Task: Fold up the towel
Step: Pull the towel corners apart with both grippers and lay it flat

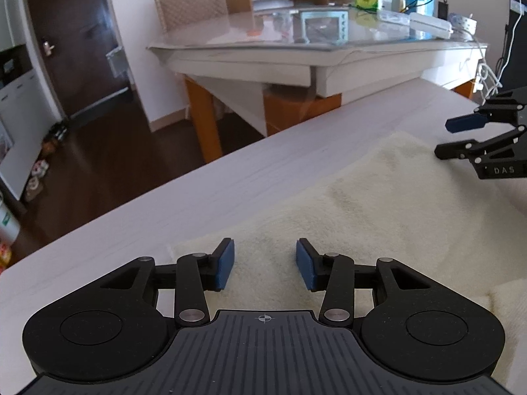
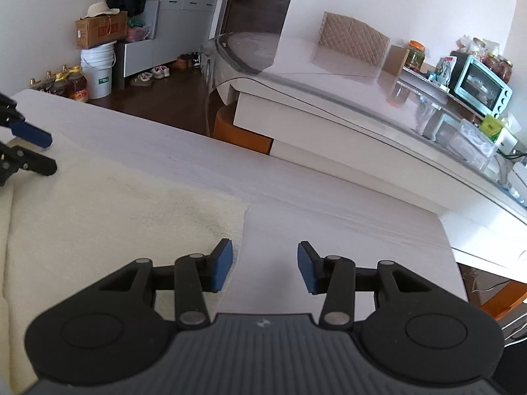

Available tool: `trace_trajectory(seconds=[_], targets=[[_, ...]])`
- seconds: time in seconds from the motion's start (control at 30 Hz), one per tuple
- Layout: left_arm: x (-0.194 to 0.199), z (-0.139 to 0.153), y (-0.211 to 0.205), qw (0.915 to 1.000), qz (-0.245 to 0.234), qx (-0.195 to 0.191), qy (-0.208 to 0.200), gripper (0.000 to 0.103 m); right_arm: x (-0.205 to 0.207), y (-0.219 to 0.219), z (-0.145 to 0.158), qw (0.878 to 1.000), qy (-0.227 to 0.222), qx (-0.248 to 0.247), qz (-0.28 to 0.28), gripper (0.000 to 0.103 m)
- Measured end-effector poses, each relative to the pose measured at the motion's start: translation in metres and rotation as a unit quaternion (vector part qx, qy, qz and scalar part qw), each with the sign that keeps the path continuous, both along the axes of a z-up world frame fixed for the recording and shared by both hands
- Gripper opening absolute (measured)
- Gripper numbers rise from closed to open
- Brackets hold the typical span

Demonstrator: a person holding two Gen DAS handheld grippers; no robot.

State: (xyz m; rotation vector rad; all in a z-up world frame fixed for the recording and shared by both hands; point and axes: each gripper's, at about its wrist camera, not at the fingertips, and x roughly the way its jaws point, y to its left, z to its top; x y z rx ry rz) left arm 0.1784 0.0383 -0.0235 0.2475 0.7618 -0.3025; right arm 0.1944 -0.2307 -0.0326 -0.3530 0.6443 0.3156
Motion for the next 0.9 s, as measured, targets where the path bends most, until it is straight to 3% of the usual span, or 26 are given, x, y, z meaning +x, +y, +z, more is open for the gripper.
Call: trace_trajectory(seconds=[0.2,0.4,0.63,0.9], targets=[[-0.042,0.018,0.006,0.9998,-0.019,-0.006,0.009,0.054,-0.047,-0.008,0.025,0.998,-0.009,0.059,0.033,0.047],[-0.095,0.010,-0.005,0.9979,-0.055,0.000,0.036,0.054,-0.093,-0.007,0.022,0.995,0.017,0.072,0.060,0.048],[-0.122,0.004,-0.009,0.9957,-0.074,0.040,0.038,0.054,-0.117,0.000,0.006,0.995,0.031,0.011,0.099,0.050],[-0.145,0.007,0.011,0.9939,-0.060,0.080,0.047,0.054,-0.130,-0.013,0.007,0.994,0.042,0.001,0.098,0.054]])
